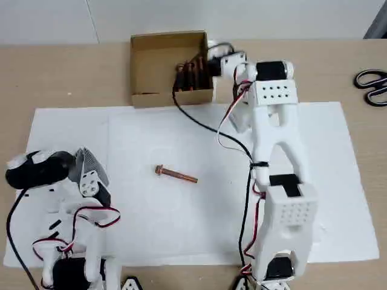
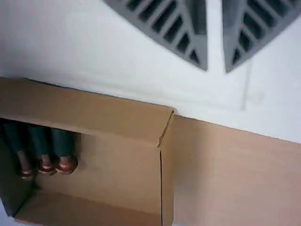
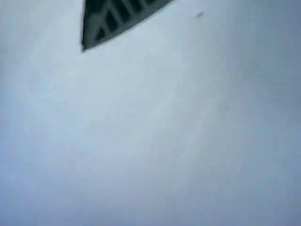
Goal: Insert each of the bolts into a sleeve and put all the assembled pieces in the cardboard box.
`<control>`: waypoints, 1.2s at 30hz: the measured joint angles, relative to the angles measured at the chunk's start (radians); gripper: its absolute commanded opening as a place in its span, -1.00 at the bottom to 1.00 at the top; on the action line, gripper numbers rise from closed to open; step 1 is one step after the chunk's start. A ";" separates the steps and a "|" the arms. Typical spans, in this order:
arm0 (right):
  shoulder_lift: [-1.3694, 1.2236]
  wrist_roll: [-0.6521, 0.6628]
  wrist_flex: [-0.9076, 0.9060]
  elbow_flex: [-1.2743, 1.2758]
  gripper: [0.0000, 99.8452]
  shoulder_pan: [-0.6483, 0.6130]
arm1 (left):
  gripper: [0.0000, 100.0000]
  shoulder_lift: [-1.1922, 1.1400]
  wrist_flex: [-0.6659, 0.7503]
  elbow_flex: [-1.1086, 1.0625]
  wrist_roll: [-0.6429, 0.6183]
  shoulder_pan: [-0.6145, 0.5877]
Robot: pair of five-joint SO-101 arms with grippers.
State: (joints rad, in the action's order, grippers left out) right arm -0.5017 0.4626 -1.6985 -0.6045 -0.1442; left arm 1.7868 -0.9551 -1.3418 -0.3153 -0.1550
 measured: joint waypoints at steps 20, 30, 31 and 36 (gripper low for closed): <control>-0.061 0.290 0.055 0.100 -0.49 0.140 | -0.98 0.008 0.000 0.132 -0.002 0.000; -0.155 0.339 0.143 0.100 -0.49 0.135 | -0.98 0.008 0.000 0.135 -0.002 -0.002; -0.161 0.339 0.149 0.100 -0.49 0.130 | -0.98 0.008 0.000 0.135 -0.002 -0.002; -0.195 0.350 0.164 0.098 -0.50 0.127 | -0.98 0.008 0.000 0.158 -0.002 -0.002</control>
State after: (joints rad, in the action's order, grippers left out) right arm -0.6966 0.8124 -1.5344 -0.5063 -0.0169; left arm 1.7944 -0.9551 -1.1838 -0.3168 -0.1565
